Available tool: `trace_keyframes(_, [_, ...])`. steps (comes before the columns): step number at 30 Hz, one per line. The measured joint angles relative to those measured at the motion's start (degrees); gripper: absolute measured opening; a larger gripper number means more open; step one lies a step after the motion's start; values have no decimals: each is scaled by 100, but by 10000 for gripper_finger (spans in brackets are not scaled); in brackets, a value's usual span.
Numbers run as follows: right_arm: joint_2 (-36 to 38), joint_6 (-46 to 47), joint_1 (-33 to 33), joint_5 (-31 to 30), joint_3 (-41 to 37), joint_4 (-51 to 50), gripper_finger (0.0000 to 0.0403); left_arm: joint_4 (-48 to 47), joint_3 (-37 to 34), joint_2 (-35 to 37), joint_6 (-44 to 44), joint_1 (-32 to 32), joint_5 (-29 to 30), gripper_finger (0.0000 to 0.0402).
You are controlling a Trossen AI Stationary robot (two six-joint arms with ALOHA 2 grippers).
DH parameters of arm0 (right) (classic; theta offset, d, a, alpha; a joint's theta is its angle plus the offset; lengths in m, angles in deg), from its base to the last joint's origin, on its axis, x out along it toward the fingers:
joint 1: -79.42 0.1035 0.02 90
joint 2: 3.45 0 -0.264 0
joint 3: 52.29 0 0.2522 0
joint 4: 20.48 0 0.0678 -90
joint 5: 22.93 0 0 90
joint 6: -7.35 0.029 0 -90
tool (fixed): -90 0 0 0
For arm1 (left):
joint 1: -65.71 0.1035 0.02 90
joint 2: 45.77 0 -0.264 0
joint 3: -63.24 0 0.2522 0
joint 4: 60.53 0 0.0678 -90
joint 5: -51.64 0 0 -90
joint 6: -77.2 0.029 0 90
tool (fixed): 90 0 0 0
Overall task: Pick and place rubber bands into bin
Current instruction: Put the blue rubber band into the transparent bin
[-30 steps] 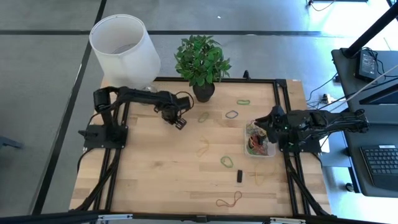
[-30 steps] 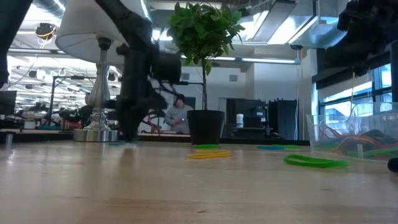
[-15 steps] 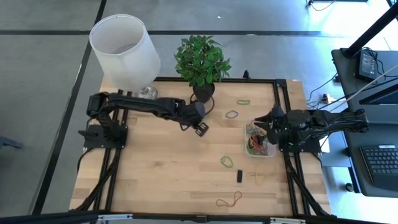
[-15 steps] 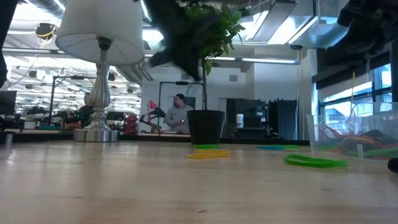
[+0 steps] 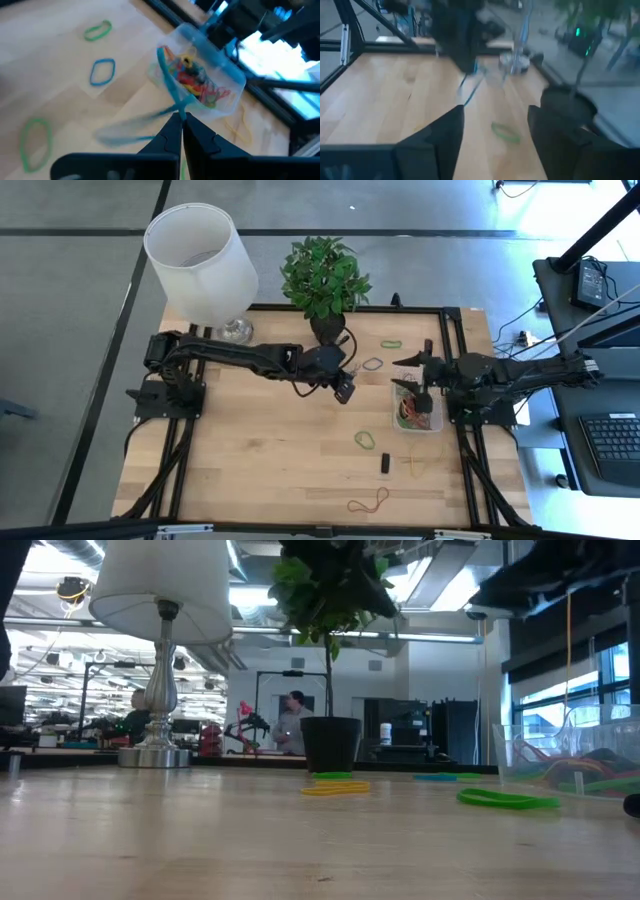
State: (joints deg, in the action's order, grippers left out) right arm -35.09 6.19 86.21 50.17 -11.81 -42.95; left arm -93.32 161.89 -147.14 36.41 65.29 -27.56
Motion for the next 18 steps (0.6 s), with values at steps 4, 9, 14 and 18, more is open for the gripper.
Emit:
trace_keyframes(4, [-416,-498,2,18,0,705,242,361,6,-90,0,-97,1,3])
trace_keyframes(9, [-936,-512,2,349,0,1236,245,511,156,-215,13,-165,68,3])
trace_keyframes(14, [-1293,-517,2,351,0,1610,245,433,558,-487,429,-213,20,3])
trace_keyframes(18, [-1428,-511,4,356,6,1862,238,484,874,-770,568,-228,-40,3])
